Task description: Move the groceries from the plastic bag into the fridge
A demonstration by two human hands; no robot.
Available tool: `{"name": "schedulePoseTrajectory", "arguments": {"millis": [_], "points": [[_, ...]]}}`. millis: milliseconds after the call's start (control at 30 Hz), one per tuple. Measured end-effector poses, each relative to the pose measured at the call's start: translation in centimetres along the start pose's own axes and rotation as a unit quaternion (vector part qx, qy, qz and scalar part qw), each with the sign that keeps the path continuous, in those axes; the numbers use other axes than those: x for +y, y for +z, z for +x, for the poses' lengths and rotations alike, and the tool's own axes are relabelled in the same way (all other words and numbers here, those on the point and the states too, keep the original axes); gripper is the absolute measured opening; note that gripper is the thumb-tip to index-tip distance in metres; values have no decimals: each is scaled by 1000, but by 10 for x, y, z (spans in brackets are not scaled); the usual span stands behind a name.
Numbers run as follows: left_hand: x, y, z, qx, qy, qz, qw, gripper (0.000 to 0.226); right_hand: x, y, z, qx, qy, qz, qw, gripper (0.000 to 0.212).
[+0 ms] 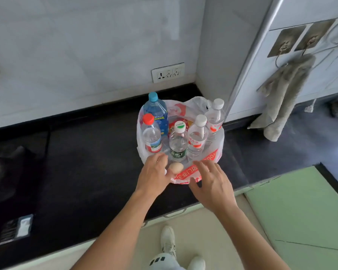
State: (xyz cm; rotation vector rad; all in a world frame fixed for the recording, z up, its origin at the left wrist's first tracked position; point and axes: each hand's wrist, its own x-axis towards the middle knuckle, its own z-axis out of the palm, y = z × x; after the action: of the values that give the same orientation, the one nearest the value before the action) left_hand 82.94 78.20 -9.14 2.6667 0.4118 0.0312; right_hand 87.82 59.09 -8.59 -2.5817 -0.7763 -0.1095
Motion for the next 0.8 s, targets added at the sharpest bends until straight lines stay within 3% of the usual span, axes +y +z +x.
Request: {"name": "schedulePoseTrajectory", "arguments": {"millis": [267, 600, 800], "points": [[-27, 30, 28, 10, -25, 7, 1000, 14, -7, 76, 27, -86, 74, 63, 992, 39], [-32, 47, 50, 18, -49, -8, 999, 32, -15, 111, 37, -67, 201, 79, 974, 54], [-34, 48, 52, 5, -94, -76, 993, 52, -13, 115, 41, -87, 189, 62, 976, 56]]}}
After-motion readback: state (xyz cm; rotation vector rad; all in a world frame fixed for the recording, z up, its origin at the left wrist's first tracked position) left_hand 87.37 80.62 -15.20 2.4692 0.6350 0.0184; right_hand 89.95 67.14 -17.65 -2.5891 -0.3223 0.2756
